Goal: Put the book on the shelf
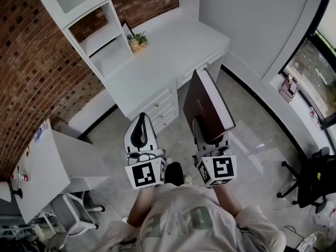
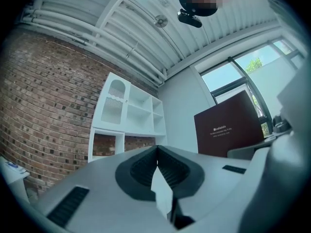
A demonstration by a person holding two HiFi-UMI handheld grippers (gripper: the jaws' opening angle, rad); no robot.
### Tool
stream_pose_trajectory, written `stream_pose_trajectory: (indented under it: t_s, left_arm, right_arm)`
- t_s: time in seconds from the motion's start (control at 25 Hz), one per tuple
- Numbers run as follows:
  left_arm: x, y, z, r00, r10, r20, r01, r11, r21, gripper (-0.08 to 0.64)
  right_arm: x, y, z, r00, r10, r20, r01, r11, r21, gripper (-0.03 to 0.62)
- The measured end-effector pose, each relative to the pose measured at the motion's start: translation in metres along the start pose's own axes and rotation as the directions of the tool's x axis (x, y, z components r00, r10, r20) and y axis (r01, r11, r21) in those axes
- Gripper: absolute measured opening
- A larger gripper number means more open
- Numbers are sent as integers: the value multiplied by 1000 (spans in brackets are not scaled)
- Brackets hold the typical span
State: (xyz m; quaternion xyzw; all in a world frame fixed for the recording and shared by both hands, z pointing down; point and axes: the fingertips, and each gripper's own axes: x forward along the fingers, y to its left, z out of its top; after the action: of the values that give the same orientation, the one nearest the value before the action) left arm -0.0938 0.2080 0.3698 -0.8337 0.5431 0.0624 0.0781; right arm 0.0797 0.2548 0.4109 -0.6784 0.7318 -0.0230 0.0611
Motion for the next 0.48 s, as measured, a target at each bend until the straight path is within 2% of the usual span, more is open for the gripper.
stream_pose_trajectory:
  t_s: [0.2, 0.48]
  left_arm:
    - [31, 0, 0, 999, -2, 33, 2, 1000, 4, 12]
    - [103, 9, -16, 999, -17, 42, 18, 1000, -13, 12]
  right_arm:
    - [24, -16, 3, 1000, 2, 22, -1, 1000, -12, 152]
    - [83, -36, -2, 1000, -17, 22, 18, 999, -30, 153]
